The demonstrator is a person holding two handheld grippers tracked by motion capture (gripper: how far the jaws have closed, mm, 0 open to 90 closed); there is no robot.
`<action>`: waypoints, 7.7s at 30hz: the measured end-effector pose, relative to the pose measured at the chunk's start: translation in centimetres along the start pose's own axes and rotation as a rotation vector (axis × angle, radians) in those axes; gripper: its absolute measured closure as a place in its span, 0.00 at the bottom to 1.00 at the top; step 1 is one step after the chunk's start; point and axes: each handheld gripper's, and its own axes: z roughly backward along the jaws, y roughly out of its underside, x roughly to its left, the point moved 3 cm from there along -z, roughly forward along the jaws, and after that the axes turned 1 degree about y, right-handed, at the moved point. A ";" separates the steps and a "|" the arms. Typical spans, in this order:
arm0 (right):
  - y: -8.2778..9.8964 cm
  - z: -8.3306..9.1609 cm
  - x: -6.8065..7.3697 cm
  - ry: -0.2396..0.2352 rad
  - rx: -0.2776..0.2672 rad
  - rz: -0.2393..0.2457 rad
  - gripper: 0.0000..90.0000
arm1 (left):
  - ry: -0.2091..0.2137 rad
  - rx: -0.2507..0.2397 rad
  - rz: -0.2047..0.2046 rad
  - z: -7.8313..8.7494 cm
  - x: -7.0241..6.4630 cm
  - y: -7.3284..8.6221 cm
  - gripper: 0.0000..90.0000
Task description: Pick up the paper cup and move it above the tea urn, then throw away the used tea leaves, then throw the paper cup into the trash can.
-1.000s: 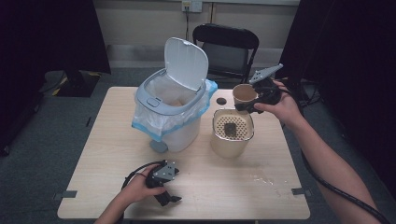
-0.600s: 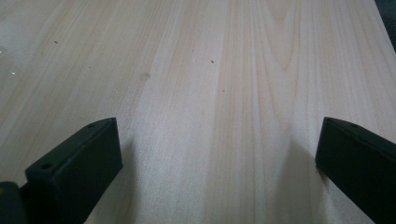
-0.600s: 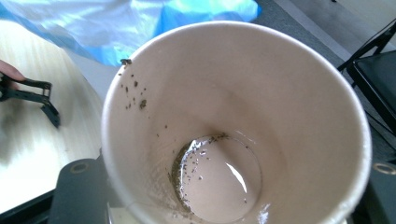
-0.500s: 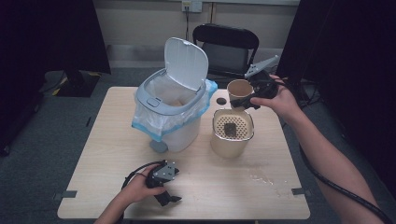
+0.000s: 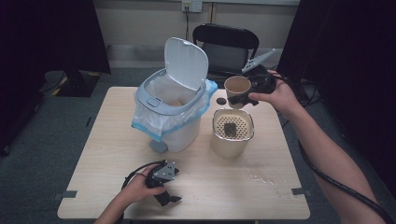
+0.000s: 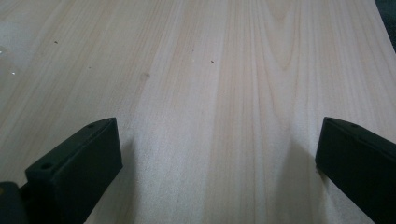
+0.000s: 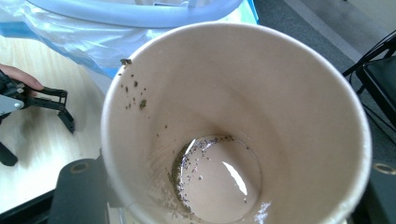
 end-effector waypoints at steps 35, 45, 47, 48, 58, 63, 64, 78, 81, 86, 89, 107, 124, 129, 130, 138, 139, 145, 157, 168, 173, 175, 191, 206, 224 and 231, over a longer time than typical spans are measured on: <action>-4.2 1.1 1.9 -0.066 0.020 0.049 0.31 | -0.005 0.018 -0.001 0.1 0.0 0.0 0.00; -5.4 1.3 2.6 -0.088 0.008 0.063 0.31 | -0.005 0.018 -0.001 0.1 0.0 0.0 0.00; -5.7 1.4 2.7 -0.089 0.008 0.064 0.31 | -0.005 0.018 -0.002 0.1 0.0 0.0 0.00; -5.9 1.4 2.8 -0.093 0.007 0.064 0.31 | -0.005 0.023 0.000 0.1 0.0 0.0 0.00; -7.4 1.1 3.4 -0.109 -0.008 0.066 0.31 | -0.001 0.019 0.005 0.1 0.0 0.0 0.00; -8.1 0.7 3.8 -0.113 -0.007 0.078 0.30 | -0.001 0.019 0.005 0.1 0.0 0.0 0.00; -8.3 0.6 3.9 -0.114 -0.007 0.080 0.30 | -0.001 0.018 0.005 0.1 0.0 0.0 0.00; -10.3 -1.1 4.9 -0.126 -0.005 0.097 0.30 | 0.003 0.020 0.005 0.1 0.0 0.0 0.00; -10.6 -1.4 5.1 -0.130 -0.008 0.095 0.30 | -0.002 0.023 0.005 0.1 0.0 0.0 0.00; -11.1 -2.1 5.3 -0.130 -0.008 0.099 0.30 | 0.003 0.020 0.005 0.1 0.0 0.0 0.00; -11.4 -2.6 5.4 -0.133 -0.009 0.098 0.30 | 0.003 0.020 0.005 0.1 0.0 0.0 0.00; -13.4 -6.0 5.8 -0.141 -0.025 0.102 0.30 | 0.004 0.020 0.005 0.1 -0.1 0.0 0.00; -13.8 -9.1 5.3 -0.127 -0.007 0.095 0.30 | 0.008 0.005 0.006 0.0 0.0 0.0 0.00; -13.8 -9.8 5.1 -0.126 -0.008 0.087 0.30 | 0.007 0.005 0.005 0.0 0.0 0.0 0.00; -13.8 -10.0 5.1 -0.128 -0.009 0.084 0.30 | 0.005 0.007 0.005 0.0 0.0 0.0 0.00; -14.2 -11.2 5.5 -0.125 0.012 0.113 0.18 | 0.008 0.010 0.002 0.0 0.0 0.0 0.00; -14.2 -11.1 5.6 -0.116 0.015 0.112 0.16 | 0.008 0.010 0.002 0.0 0.0 0.0 0.00; -13.6 -10.0 5.9 -0.128 -0.004 0.082 0.19 | 0.007 0.011 0.002 0.0 0.0 0.0 0.00; -11.7 -6.7 6.4 -0.129 -0.018 0.093 0.21 | 0.006 0.013 0.002 0.0 0.0 0.0 0.00; -9.6 -4.9 6.0 -0.137 -0.023 0.077 0.19 | -0.005 0.013 -0.007 0.1 0.0 0.0 0.00; -8.7 -4.0 5.9 -0.137 -0.030 0.063 0.17 | -0.005 0.013 -0.007 0.1 0.0 0.0 0.00; -8.2 -3.6 5.7 -0.127 -0.027 0.062 0.17 | -0.005 0.013 -0.007 0.1 0.0 0.0 0.00; -6.2 -1.9 3.4 -0.064 0.005 0.031 0.18 | -0.006 0.026 -0.007 0.2 0.1 0.0 0.00; -7.4 -3.8 1.7 -0.042 0.011 0.021 0.19 | 0.008 0.022 0.001 0.1 0.0 0.0 0.00; -9.6 -4.9 2.8 -0.055 -0.018 0.049 0.21 | 0.010 0.013 -0.002 0.0 0.0 0.0 0.00; -10.0 -4.8 3.3 -0.061 -0.025 0.064 0.22 | 0.011 0.014 -0.002 0.0 0.0 0.0 0.00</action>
